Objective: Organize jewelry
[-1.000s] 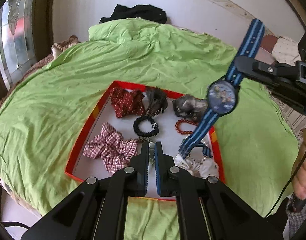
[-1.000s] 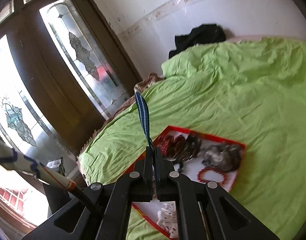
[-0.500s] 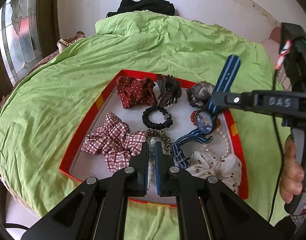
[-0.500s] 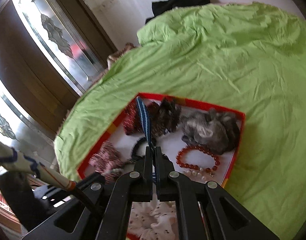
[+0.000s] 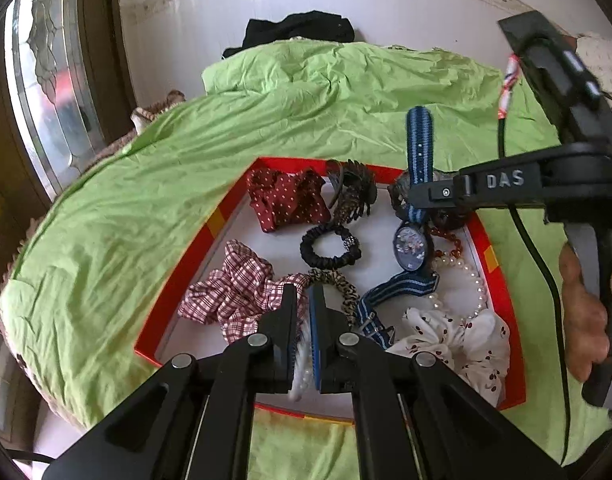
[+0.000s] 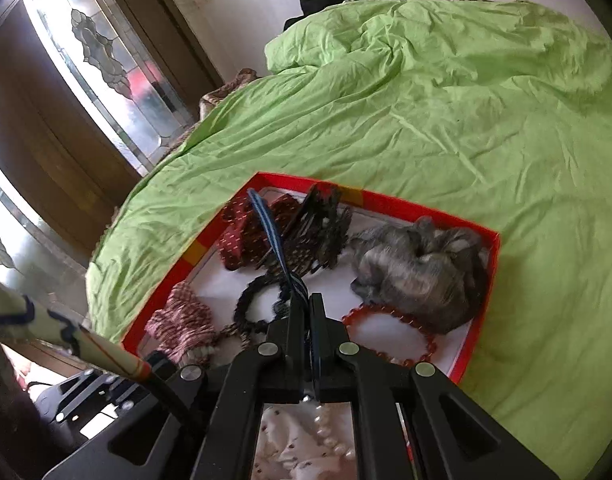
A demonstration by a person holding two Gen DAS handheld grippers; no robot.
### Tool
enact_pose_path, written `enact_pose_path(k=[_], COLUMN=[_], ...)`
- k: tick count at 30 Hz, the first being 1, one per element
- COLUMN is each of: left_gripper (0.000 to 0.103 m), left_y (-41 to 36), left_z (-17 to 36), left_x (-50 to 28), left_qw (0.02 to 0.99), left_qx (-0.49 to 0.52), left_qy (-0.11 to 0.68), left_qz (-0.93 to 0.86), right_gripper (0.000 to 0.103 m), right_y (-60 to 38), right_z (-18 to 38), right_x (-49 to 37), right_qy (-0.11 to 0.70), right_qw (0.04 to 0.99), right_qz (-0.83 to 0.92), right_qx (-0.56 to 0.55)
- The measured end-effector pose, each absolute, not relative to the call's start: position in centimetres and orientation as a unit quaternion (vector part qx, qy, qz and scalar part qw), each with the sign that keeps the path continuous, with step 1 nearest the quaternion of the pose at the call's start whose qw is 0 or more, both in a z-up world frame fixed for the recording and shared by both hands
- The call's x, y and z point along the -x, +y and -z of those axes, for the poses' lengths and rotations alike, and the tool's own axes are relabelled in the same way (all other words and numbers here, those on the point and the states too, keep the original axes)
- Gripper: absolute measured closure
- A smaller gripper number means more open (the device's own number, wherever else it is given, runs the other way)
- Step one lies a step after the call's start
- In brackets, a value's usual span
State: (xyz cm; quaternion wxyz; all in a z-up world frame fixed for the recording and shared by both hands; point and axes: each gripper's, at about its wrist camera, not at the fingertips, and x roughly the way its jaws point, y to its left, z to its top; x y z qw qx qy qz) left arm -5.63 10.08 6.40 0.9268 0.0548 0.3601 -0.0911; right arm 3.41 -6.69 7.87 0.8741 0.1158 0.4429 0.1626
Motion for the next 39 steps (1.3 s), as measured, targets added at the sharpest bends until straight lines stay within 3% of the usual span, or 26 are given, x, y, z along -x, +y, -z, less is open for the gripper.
enact_pose_path(k=[4,16,18,22,23,31,35,39], left_gripper=[0.067,0.066,0.065,0.055,0.052,0.044,0.042,0.030], left_y=[10.2,9.8,10.0,10.3,10.4,12.2,14.9,18.2], left_z=[-6.9,-7.2,-7.2,-7.3,-7.3,-8.4,-9.6,-9.9], left_x=[6.1,6.4,6.4,6.4,6.4,6.7,6.3,4.4], left_qw=[0.934,0.938,0.939,0.940,0.941,0.947,0.953,0.946], left_qx=[-0.058,-0.079,-0.077,-0.071,-0.069,-0.040,-0.020,0.031], left_qy=[0.344,0.328,0.328,0.325,0.324,0.313,0.300,0.323], left_qz=[0.085,0.074,0.074,0.070,0.070,0.063,0.028,0.019], right_gripper=[0.099,0.099,0.095,0.060,0.056,0.049,0.049,0.049], right_y=[-7.5,-7.8,-7.5,-7.8,-8.0,-11.8,-13.4,-14.4], right_z=[-7.0,-4.7,-5.3,-7.5,-8.3,-12.0,-10.8,-8.4], right_x=[-4.5,-4.7,-4.3,-2.9,-2.3,2.5,4.5,5.0], right_qy=[0.457,0.475,0.468,0.436,0.424,0.364,0.375,0.403], right_qw=[0.872,0.865,0.870,0.886,0.892,0.913,0.909,0.898], right_qz=[-0.138,-0.123,-0.125,-0.130,-0.130,-0.126,-0.104,-0.086], right_qx=[-0.108,-0.103,-0.094,-0.086,-0.086,-0.137,-0.146,-0.153])
